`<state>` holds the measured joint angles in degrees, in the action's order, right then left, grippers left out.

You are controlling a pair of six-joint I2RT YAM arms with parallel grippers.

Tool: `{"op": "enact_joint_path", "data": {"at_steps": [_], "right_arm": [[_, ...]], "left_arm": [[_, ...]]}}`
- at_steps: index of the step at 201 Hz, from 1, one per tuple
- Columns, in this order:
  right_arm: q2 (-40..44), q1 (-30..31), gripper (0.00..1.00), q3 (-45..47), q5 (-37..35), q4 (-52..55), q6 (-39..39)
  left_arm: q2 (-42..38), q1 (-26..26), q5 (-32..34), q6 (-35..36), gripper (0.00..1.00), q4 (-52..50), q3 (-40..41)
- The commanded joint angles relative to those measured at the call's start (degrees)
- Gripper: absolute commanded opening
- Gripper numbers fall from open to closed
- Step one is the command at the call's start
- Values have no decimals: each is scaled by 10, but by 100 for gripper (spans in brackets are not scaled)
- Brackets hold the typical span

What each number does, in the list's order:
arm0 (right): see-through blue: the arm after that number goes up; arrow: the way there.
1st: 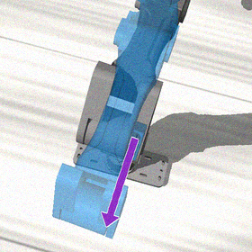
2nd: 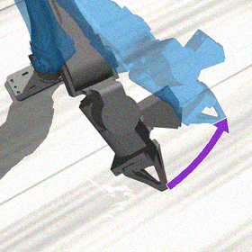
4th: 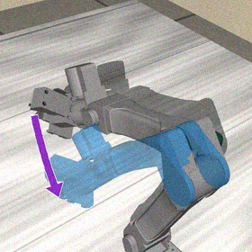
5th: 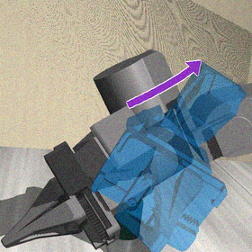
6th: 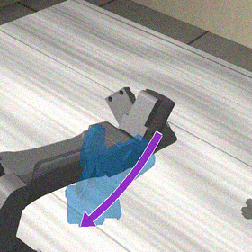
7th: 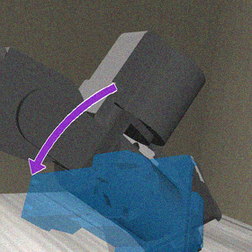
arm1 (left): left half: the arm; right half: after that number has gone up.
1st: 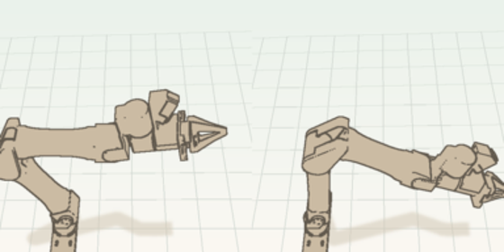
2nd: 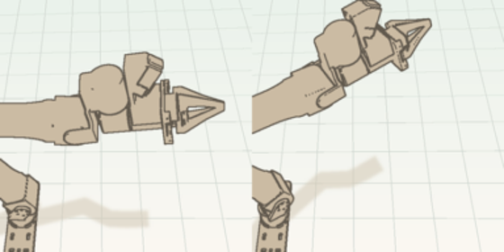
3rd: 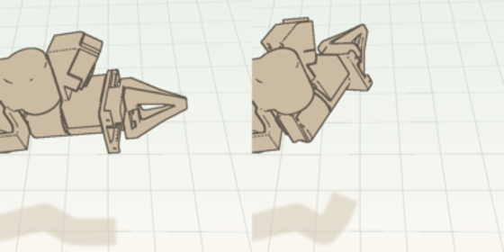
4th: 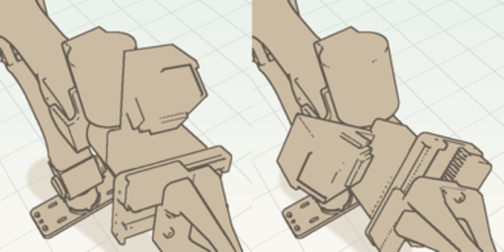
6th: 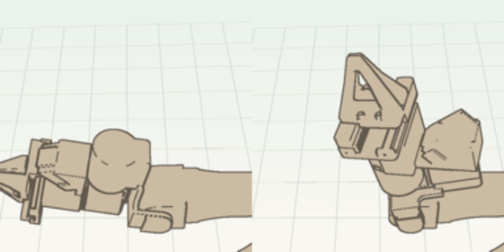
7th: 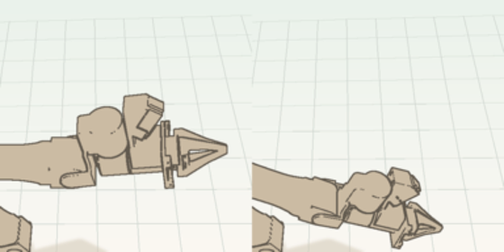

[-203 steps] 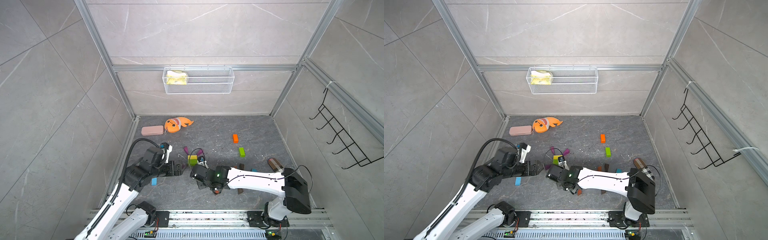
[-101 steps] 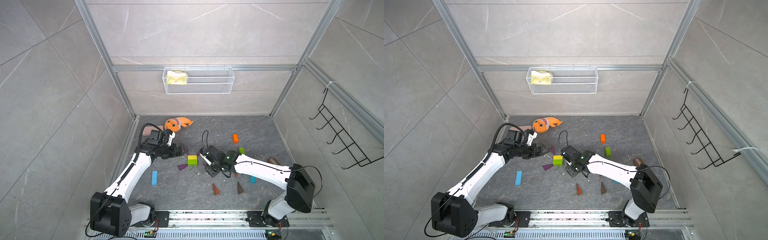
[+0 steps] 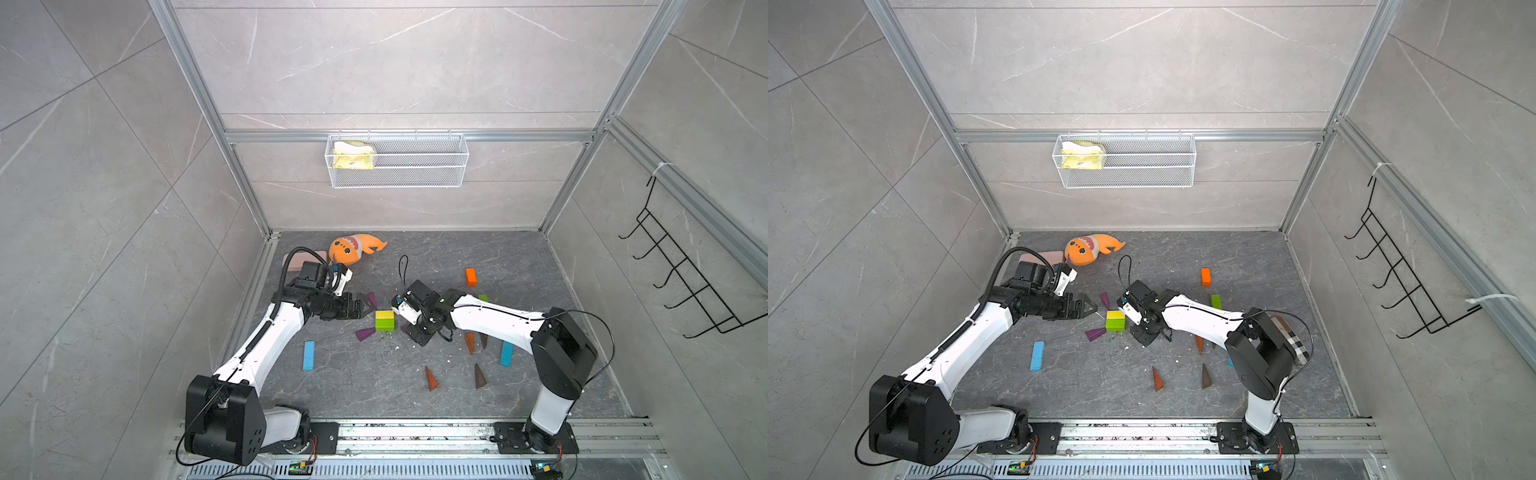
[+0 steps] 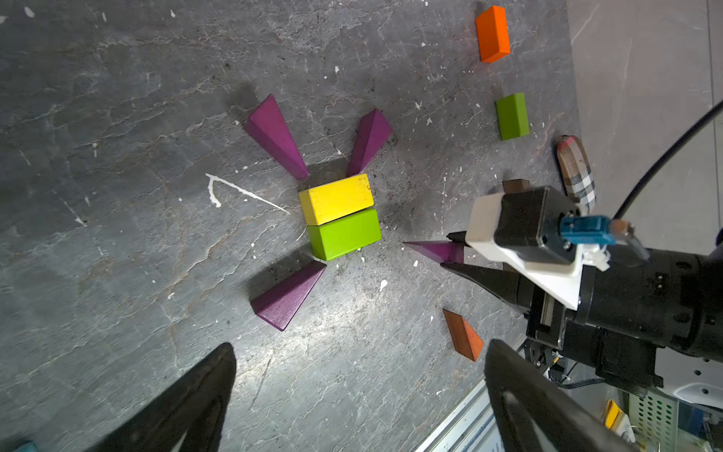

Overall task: Assemble a small pinwheel with building blocks
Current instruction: Assemble the building block at the center of the board.

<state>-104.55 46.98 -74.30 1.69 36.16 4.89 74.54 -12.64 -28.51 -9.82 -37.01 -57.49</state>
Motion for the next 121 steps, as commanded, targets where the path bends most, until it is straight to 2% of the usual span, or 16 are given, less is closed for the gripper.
{"op": "enact_joint_path", "data": {"at_steps": [1, 121], "right_arm": [[-21, 1, 17, -27, 20, -6, 17], [-39, -4, 17, -17, 19, -11, 17]], "left_arm": [[0, 20, 7, 18, 100, -10, -4], [-3, 48, -12, 12, 100, -3, 0]]}}
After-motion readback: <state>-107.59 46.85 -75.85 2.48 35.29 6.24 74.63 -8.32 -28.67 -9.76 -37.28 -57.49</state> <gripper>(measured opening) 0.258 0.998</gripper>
